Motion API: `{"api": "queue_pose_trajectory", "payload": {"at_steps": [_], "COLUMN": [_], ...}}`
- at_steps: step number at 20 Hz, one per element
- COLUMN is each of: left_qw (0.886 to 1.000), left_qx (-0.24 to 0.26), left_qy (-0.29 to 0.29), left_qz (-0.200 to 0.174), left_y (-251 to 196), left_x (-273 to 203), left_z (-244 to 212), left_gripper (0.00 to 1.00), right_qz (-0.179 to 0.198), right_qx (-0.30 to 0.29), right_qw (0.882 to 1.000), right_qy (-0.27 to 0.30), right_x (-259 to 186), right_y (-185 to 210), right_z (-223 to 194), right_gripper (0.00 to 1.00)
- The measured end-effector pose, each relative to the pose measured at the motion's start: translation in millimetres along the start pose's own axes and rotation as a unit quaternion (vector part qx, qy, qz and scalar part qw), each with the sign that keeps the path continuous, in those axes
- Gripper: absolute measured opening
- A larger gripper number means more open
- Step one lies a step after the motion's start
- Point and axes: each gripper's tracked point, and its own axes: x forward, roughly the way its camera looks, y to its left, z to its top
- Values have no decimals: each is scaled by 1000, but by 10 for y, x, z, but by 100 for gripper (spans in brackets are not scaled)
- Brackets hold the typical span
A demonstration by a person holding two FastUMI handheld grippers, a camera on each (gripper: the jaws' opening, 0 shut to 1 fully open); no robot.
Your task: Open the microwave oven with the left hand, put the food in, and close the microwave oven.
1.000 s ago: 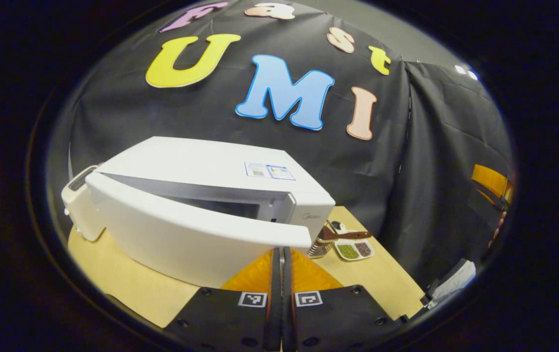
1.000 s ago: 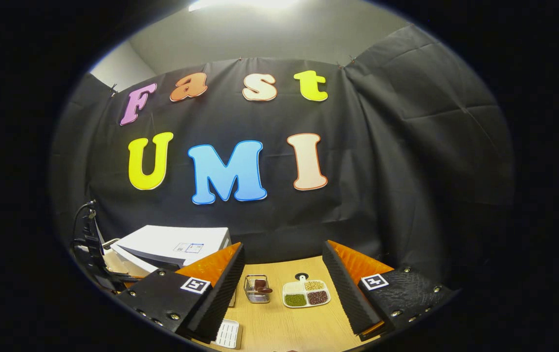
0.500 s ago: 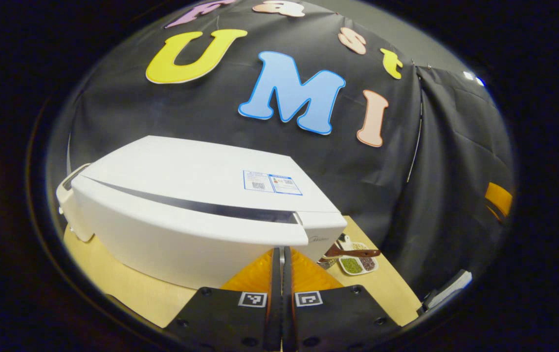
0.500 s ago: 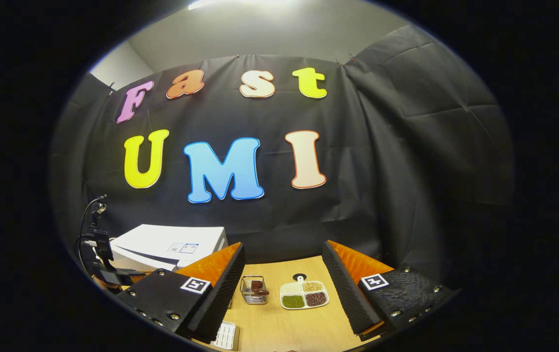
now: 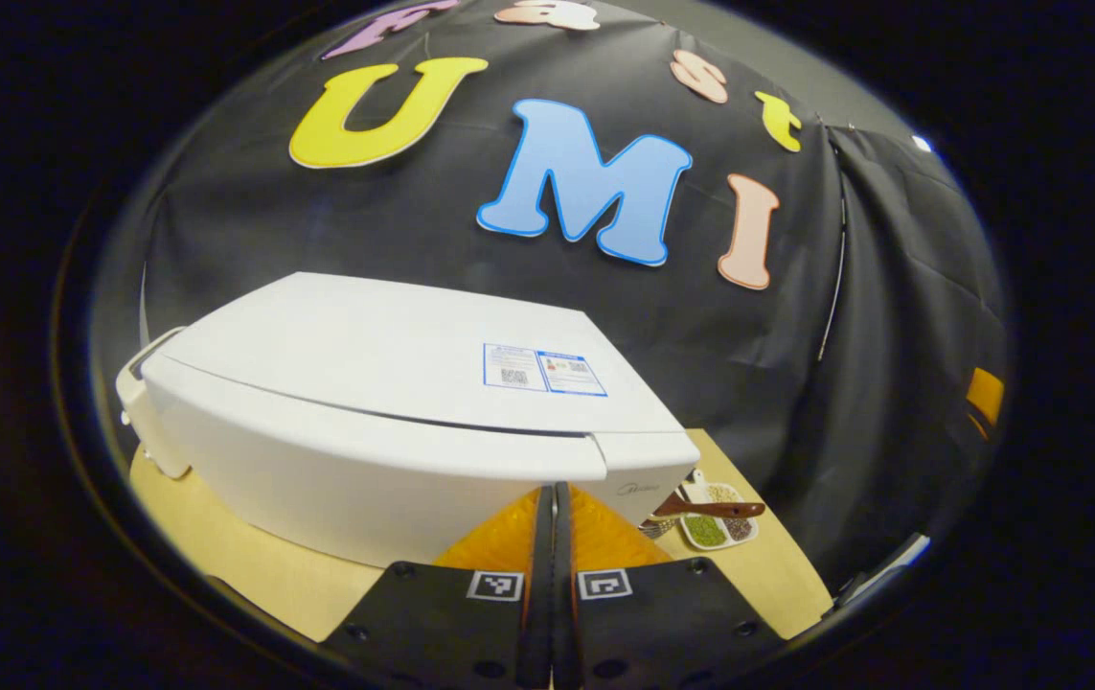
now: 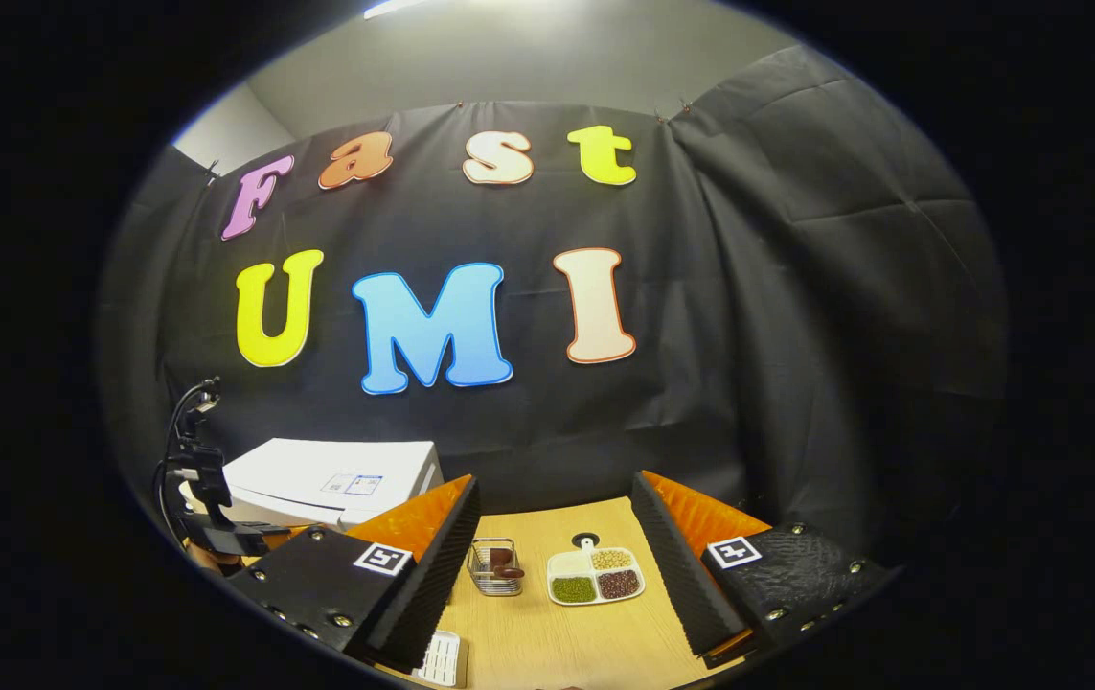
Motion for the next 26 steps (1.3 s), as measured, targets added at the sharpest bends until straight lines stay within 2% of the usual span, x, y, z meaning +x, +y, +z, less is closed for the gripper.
{"api": "queue_pose_trajectory", "payload": {"at_steps": [1,4,9,13,17,18,20,22,23,26], "left_qw": [999,999,1000,999,988,982,972,967,967,967], "left_qx": [-30,-41,-14,16,77,91,111,110,100,80], "left_qy": [28,20,16,-45,-135,-161,-204,-228,-233,-240], "left_qz": [-11,-25,-12,6,24,28,39,37,35,37], "left_y": [-28,-35,-7,112,202,200,192,132,137,197], "left_x": [25,-5,-31,-453,-1248,-1544,-1943,-2259,-2448,-2795], "left_z": [-140,-89,-70,377,1055,1274,1627,1828,1872,1874], "left_gripper": [7,7,7,7,7,17,67,99,96,97], "right_qz": [2,0,6,22,46,53,64,74,79,87], "right_qx": [-2,-1,0,-9,-5,-5,-4,-5,-4,-1], "right_qw": [1000,1000,1000,1000,998,998,997,995,995,994], "right_qy": [0,2,3,-14,-35,-40,-52,-59,-63,-73], "right_x": [4,15,4,-59,-95,-121,-190,-290,-341,-523], "right_y": [10,12,38,187,439,517,662,790,860,1006], "right_z": [-2,1,-1,152,403,492,665,812,871,976], "right_gripper": [96,96,96,96,96,96,96,96,96,96]}}
